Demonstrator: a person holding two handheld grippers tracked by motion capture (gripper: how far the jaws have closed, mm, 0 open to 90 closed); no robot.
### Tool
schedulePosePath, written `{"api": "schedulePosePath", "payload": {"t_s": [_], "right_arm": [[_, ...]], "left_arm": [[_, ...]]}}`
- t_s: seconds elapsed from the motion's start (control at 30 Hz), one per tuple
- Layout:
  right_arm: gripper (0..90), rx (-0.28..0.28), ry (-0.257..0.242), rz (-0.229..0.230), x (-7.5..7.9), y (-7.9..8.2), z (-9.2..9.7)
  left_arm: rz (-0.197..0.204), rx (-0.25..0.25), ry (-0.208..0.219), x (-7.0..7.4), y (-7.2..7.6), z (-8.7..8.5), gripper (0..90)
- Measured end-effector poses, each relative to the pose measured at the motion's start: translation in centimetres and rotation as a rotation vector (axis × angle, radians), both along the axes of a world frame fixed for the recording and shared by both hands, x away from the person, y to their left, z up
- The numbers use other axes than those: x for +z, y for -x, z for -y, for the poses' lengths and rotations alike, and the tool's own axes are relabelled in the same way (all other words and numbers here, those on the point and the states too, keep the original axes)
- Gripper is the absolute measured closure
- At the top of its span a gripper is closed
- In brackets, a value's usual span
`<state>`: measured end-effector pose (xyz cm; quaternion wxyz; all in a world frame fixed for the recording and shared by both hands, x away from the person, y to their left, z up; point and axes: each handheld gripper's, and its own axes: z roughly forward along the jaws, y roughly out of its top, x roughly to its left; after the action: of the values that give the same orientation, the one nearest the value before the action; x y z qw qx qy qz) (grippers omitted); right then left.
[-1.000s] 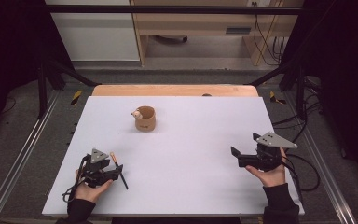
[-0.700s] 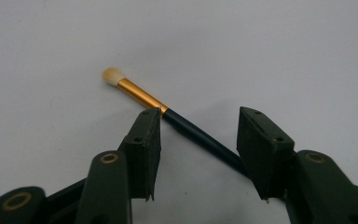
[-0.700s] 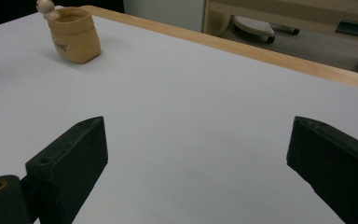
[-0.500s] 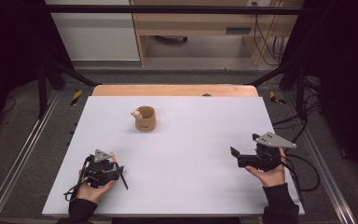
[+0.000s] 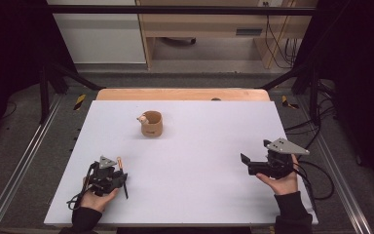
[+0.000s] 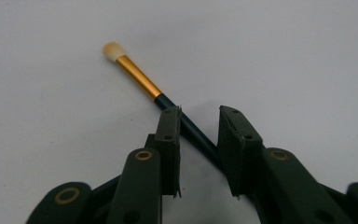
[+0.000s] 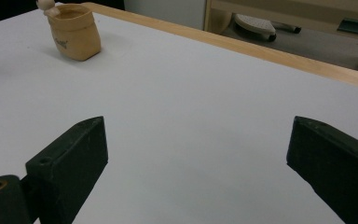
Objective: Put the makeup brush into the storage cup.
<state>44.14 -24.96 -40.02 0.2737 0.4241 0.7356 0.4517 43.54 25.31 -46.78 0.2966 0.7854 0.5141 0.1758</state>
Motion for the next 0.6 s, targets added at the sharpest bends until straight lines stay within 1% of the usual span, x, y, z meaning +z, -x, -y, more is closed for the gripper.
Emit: {"api": "schedulePosePath", "payload": {"t_s": [0.43, 0.6], "right_arm": [[5.3, 0.001, 0.007, -0.002, -0.07, -0.04, 0.0], [5.4, 0.001, 0.009, -0.002, -0.11, -0.07, -0.03]], "left_arm": [[-0.006, -0.01, -0.027, 0.11, -0.03, -0.19, 79.5], [-0.009, -0.022, -0.039, 0.15, -0.07, -0.28, 81.9]]}}
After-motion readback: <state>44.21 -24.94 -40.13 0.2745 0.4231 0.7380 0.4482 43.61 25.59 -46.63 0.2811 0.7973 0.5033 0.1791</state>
